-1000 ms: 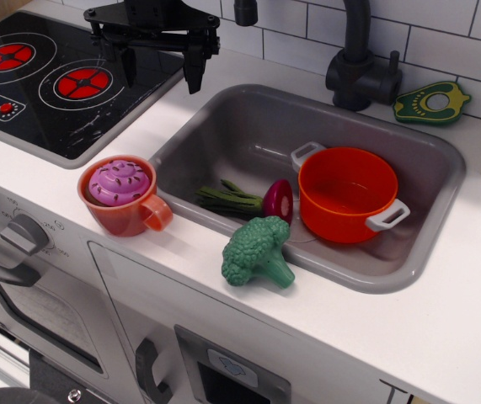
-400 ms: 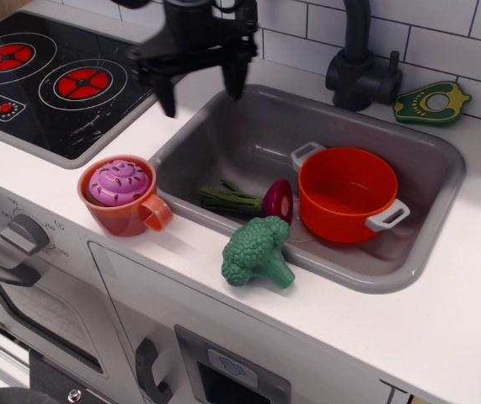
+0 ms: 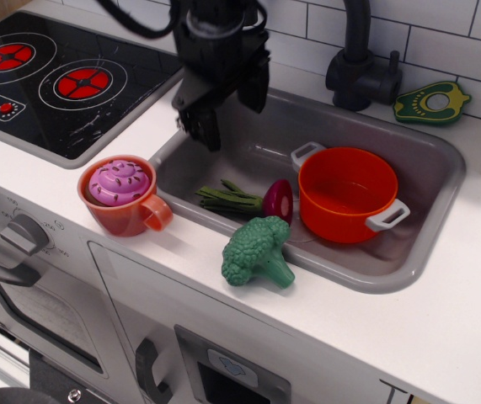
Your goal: Put beet in pot sink
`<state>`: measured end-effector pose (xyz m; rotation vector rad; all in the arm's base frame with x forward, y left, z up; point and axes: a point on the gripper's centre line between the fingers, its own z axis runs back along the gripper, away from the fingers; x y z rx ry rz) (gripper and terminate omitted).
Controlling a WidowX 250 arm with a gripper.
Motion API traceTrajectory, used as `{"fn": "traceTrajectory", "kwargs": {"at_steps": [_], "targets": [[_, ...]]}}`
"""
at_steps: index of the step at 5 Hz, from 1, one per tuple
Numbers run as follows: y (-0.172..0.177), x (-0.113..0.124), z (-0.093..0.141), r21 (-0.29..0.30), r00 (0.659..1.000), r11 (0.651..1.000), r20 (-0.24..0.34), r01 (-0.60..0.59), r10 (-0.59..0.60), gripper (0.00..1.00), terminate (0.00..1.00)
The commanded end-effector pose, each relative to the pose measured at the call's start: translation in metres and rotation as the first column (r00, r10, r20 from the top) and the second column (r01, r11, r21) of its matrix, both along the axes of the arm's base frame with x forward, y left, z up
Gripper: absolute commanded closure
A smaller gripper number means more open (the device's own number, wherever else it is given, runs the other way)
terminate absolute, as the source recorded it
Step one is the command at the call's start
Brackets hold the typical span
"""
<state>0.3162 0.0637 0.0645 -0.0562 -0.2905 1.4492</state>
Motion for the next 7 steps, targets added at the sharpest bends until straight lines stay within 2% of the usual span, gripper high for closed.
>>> {"fn": "traceTrajectory", "kwargs": {"at_steps": [1, 2, 3, 4, 5, 7], "targets": [[0.003, 0.001, -0.030, -0.010, 0.999, 0.999, 0.027, -0.039, 0.039, 0.00, 0.00], [-0.003, 0.004, -0.055, -0.032, 0.999, 0.998, -0.020, -0.046, 0.045, 0.00, 0.00], [-0.008, 0.004, -0.069, -0.045, 0.998, 0.999, -0.055, -0.031, 0.029, 0.00, 0.00], [-0.008, 0.003, -0.068, -0.073, 0.998, 0.997, -0.055, -0.035, 0.031, 0.00, 0.00], [-0.004, 0.006, -0.066, -0.088, 0.996, 0.995, -0.079, -0.047, 0.040, 1.00, 0.00], [0.004, 0.010, -0.048, -0.080, 0.997, 0.997, -0.078, -0.017, 0.011, 1.00, 0.00]]}}
